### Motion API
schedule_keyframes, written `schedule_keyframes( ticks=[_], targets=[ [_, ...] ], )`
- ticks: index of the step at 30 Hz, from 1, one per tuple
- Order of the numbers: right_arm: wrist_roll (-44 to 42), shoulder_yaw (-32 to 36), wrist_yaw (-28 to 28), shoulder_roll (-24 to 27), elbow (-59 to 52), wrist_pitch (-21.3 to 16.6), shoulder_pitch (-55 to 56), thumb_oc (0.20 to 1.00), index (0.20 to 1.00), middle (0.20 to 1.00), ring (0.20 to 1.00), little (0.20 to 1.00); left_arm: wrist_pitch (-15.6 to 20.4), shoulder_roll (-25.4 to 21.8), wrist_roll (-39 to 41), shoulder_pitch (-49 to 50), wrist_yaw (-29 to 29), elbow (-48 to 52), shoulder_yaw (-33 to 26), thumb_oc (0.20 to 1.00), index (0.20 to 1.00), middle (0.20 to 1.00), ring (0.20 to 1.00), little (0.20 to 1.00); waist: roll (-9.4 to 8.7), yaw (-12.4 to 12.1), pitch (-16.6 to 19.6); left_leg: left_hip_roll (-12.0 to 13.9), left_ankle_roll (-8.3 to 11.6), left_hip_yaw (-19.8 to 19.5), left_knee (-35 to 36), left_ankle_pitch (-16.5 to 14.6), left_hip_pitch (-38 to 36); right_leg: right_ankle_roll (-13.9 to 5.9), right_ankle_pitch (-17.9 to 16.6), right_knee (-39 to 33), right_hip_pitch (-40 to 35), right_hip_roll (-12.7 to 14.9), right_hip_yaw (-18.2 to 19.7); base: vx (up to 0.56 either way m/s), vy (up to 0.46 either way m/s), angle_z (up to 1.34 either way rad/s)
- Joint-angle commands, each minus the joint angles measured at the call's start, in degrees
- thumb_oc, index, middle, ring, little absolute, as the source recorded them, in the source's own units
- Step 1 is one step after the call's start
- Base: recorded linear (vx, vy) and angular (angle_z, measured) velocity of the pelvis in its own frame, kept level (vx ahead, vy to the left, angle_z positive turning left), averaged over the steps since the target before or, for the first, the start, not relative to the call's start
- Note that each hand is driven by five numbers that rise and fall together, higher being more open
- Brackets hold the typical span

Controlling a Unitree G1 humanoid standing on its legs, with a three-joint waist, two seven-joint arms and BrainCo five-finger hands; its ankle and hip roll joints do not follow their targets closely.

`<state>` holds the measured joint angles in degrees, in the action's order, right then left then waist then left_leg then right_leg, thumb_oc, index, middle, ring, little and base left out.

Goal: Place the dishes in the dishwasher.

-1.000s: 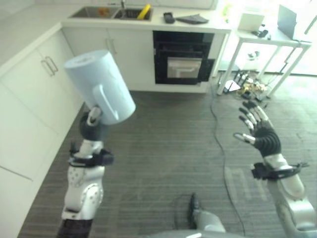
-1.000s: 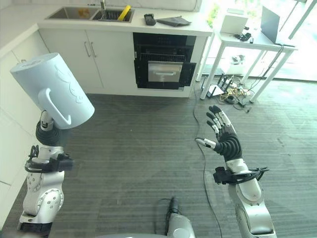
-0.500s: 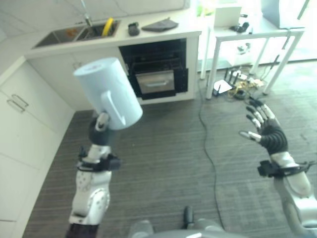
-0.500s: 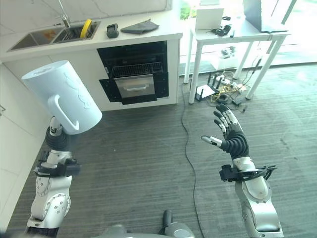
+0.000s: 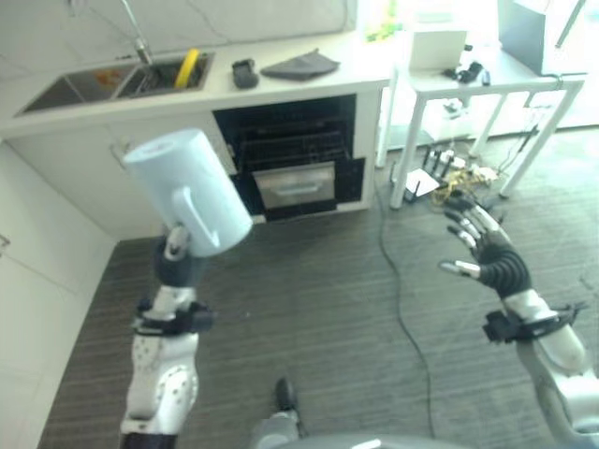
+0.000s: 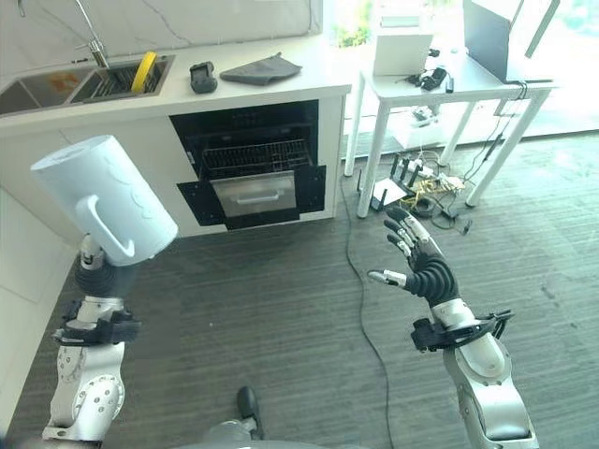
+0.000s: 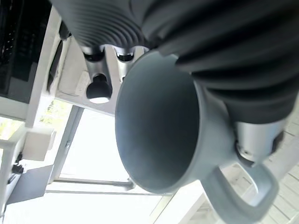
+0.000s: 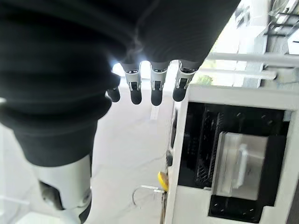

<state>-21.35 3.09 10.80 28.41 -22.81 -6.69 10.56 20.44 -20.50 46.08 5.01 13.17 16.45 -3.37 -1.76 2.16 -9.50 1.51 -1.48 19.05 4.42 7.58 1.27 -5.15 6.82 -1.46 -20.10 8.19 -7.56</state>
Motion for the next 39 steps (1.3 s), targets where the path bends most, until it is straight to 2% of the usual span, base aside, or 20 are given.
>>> schedule_keyframes(
  ticks=[1, 2, 3, 4, 6, 9, 11, 13, 16, 19, 21, 24, 25, 26, 29, 31, 33, 34, 35, 39],
  targets=[
    [0.42, 1.22, -2.10, -0.87, -1.02, -1.97, -3.98, 1.000, 1.000, 1.000, 1.000, 1.000, 1.87, -2.40, -1.22, -1.00, 0.69, 4.54, -1.36, 0.200, 0.200, 0.200, 0.200, 0.200, -0.33, -2.67, 2.50, 4.03, 4.11, -5.02, 0.58, -0.63, 1.34, -4.79, -4.67, 4.50, 3.55, 0.41, -2.34, 0.28, 0.295, 0.44],
    [0.70, 1.14, -2.92, -1.93, -0.96, -1.60, -4.27, 1.000, 1.000, 1.000, 1.000, 1.000, 0.30, -2.53, -1.42, -1.25, 1.50, 4.73, -1.65, 0.200, 0.200, 0.200, 0.200, 0.200, -0.86, -3.40, 2.80, 2.15, 2.75, -7.55, 0.58, -1.56, 0.58, -5.79, -7.18, 11.83, 5.98, 1.50, -1.58, 0.27, 0.287, 0.49],
    [0.68, 1.11, -3.08, -2.39, -0.97, -1.56, -4.40, 1.000, 1.000, 1.000, 1.000, 1.000, -0.15, -2.51, -1.64, -1.35, 1.96, 4.78, -1.64, 0.200, 0.200, 0.200, 0.200, 0.200, -0.89, -3.65, 2.87, 1.49, 2.25, -8.69, 0.58, -1.91, 0.21, -5.96, -8.05, 14.95, 7.29, 1.75, -1.28, 0.33, 0.342, 0.41],
    [1.39, 0.81, -2.87, -4.01, -1.40, -1.59, -3.91, 1.000, 1.000, 1.000, 1.000, 1.000, -1.30, -2.15, -3.08, -1.28, 2.42, 5.27, -1.67, 0.200, 0.200, 0.200, 0.200, 0.200, -0.38, -3.88, 2.82, 0.48, 1.61, -10.85, 0.58, -2.72, -1.20, -6.02, -11.05, 22.86, 10.81, 2.43, -1.20, 0.28, 0.295, 0.44],
    [1.87, 0.16, -2.01, -4.93, -1.50, -1.52, -3.38, 1.000, 1.000, 1.000, 1.000, 1.000, -2.09, -2.09, -4.04, -0.99, 2.31, 5.44, -1.99, 0.200, 0.200, 0.200, 0.200, 0.200, 0.82, -3.28, 2.44, 0.43, 1.17, -11.87, 0.58, -3.69, -3.42, -5.19, -11.77, 29.79, 15.66, 2.48, -0.76, 0.26, 0.257, 0.44],
    [2.16, -1.03, -1.25, -4.60, -1.01, -1.59, -3.29, 1.000, 1.000, 1.000, 1.000, 1.000, -2.93, -2.67, -4.76, -2.04, -0.11, 5.14, -1.67, 0.200, 0.200, 0.200, 0.200, 0.200, 0.68, -2.16, 1.52, -0.12, 1.24, -12.43, 0.58, -4.56, -5.55, -3.56, -8.56, 24.58, 18.62, 0.21, -2.05, 0.19, 0.038, 0.20],
    [0.11, 0.03, -0.87, -3.41, -0.93, -2.62, -2.45, 1.000, 1.000, 1.000, 1.000, 1.000, -2.46, -3.23, -5.30, -2.44, -0.53, 5.35, -1.44, 0.200, 0.200, 0.200, 0.200, 0.200, 0.04, -1.21, 0.32, -0.22, 1.88, -12.77, 0.58, -5.84, -7.35, -2.97, -7.68, 14.18, 18.88, -0.14, -5.24, 0.25, -0.121, 0.27],
    [-1.93, 1.08, -0.36, -2.38, -0.84, -3.73, -1.57, 1.000, 1.000, 1.000, 1.000, 1.000, -1.70, -3.50, -5.76, -1.32, -0.36, 5.94, -1.51, 0.200, 0.200, 0.200, 0.200, 0.200, -0.54, 0.17, -0.65, 0.11, 2.40, -12.35, 0.58, -8.27, -9.75, -3.57, -10.64, 5.47, 20.16, 0.87, -5.84, 0.30, -0.214, 0.12],
    [-2.37, 1.10, -0.90, -2.35, -1.80, -3.92, -0.43, 1.000, 1.000, 1.000, 1.000, 1.000, -1.00, -3.69, -6.56, 0.39, -0.13, 6.90, -0.91, 0.200, 0.200, 0.200, 0.200, 0.200, -0.93, 2.43, -1.19, 0.41, 2.46, -13.66, 0.58, -11.61, -13.00, -4.96, -17.11, 0.97, 23.91, 2.13, -1.83, 0.36, -0.328, 0.11],
    [-2.32, 0.65, -1.08, -2.29, -1.95, -4.20, -0.10, 1.000, 1.000, 1.000, 1.000, 1.000, -0.58, -4.11, -6.52, 1.25, -0.55, 7.38, -0.72, 0.200, 0.200, 0.200, 0.200, 0.200, -1.05, 3.01, -0.77, 0.84, 2.56, -14.20, 0.58, -12.98, -14.54, -5.30, -17.51, -1.89, 23.54, 1.70, -1.38, 0.29, -0.297, 0.31],
    [-1.88, -0.33, -2.24, -1.53, -2.19, -3.23, -1.14, 1.000, 1.000, 1.000, 1.000, 1.000, -0.68, -4.63, -5.75, 1.13, -2.27, 7.63, -0.11, 0.200, 0.200, 0.200, 0.200, 0.200, -0.43, 3.47, 1.14, 2.19, 3.37, -13.52, 0.58, -14.20, -16.68, -4.87, -17.07, -3.54, 22.61, 0.72, -2.14, 0.31, -0.357, 0.15],
    [-1.30, -0.05, -3.27, -0.85, -2.51, -2.53, -1.26, 1.000, 1.000, 1.000, 1.000, 1.000, -1.01, -4.29, -3.25, 1.40, -1.86, 7.92, -0.02, 0.200, 0.200, 0.200, 0.200, 0.200, 0.15, 4.21, 2.57, 3.51, 4.75, -12.31, 0.58, -13.32, -17.69, -3.44, -16.49, -3.54, 21.84, -0.44, -1.46, 0.24, -0.296, -0.14],
    [-1.25, 0.65, -3.31, -0.33, -2.43, -2.67, -1.03, 1.000, 1.000, 1.000, 1.000, 1.000, -0.88, -4.10, -3.07, 1.52, -1.61, 8.10, 0.11, 0.200, 0.200, 0.200, 0.200, 0.200, 0.77, 4.40, 2.78, 4.97, 5.82, -11.69, 0.05, -10.04, -17.28, -2.69, -15.53, -3.54, 21.10, -1.58, -1.02, 0.19, -0.244, -0.34],
    [-1.73, 1.76, -3.04, 0.05, -2.68, -2.45, -0.52, 1.000, 1.000, 1.000, 1.000, 1.000, -0.94, -3.72, -2.63, 1.50, -0.99, 8.24, 0.44, 0.200, 0.200, 0.200, 0.200, 0.200, 1.02, 4.63, 2.82, 6.53, 7.07, -11.24, -3.90, -6.89, -15.05, -1.72, -14.40, -3.54, 20.24, -2.54, -0.48, 0.22, -0.242, -0.20],
    [-1.45, 3.24, -2.23, 0.89, -2.35, -2.36, 0.24, 1.000, 1.000, 1.000, 1.000, 1.000, -0.09, -2.94, -0.92, 1.83, 1.47, 7.65, 0.80, 0.200, 0.200, 0.200, 0.200, 0.200, 0.98, 4.63, 2.09, 7.91, 8.08, -11.15, -13.56, -5.34, -10.18, -0.32, -12.43, -3.54, 18.07, -3.39, -0.21, 0.15, -0.146, 0.13],
    [-0.52, 2.85, -2.39, 1.12, -1.32, -1.53, -0.98, 1.000, 1.000, 1.000, 1.000, 1.000, 0.97, -2.39, -0.37, 2.17, 2.63, 6.68, 1.42, 0.200, 0.200, 0.200, 0.200, 0.200, 1.01, 3.15, 1.21, 5.40, 6.76, -9.23, -5.49, -7.62, -7.65, -1.22, -10.84, -3.54, 16.14, -3.24, -0.78, 0.16, 0.022, 0.14],
    [0.72, 2.45, -2.38, 0.94, -1.09, -1.85, -1.25, 1.000, 1.000, 1.000, 1.000, 1.000, 1.19, -2.48, 0.01, 2.18, 2.79, 6.46, 1.38, 0.200, 0.200, 0.200, 0.200, 0.200, 1.52, 2.50, 0.66, 5.64, 7.16, -7.60, 0.09, -5.16, -7.44, -1.70, -9.87, -3.54, 14.93, -3.21, -1.07, 0.12, 0.099, 0.09],
    [1.32, 2.13, -2.43, 0.87, -0.95, -2.08, -1.51, 1.000, 1.000, 1.000, 1.000, 1.000, 1.45, -2.51, -0.12, 1.74, 2.67, 6.16, 1.61, 0.200, 0.200, 0.200, 0.200, 0.200, 1.55, 2.20, 0.39, 6.09, 7.43, -7.48, 0.30, -4.08, -6.41, -1.62, -9.34, -3.54, 14.23, -3.21, -1.03, 0.12, 0.212, 0.07],
    [1.22, 1.35, -2.21, 1.09, -0.54, -2.04, -2.50, 1.000, 1.000, 1.000, 1.000, 1.000, 2.44, -1.94, -1.38, 0.25, 1.41, 4.76, 2.69, 0.200, 0.200, 0.200, 0.200, 0.200, 1.55, 1.75, 0.63, 5.52, 6.84, -9.07, 0.58, -4.69, -5.64, -1.42, -8.32, -3.54, 13.58, -2.94, -1.55, 0.10, 0.248, -0.17],
    [1.11, 1.37, -2.26, 0.07, -1.82, -2.44, -1.24, 1.000, 1.000, 1.000, 1.000, 1.000, 1.98, -2.25, -1.71, -1.44, 1.32, 4.38, 2.99, 0.200, 0.200, 0.200, 0.200, 0.200, 1.35, 1.79, 1.66, 5.45, 6.91, -9.85, 0.58, -5.71, -6.39, -2.31, -8.39, -3.54, 13.29, -1.40, -4.47, 0.06, 0.125, -0.21]
  ],
)
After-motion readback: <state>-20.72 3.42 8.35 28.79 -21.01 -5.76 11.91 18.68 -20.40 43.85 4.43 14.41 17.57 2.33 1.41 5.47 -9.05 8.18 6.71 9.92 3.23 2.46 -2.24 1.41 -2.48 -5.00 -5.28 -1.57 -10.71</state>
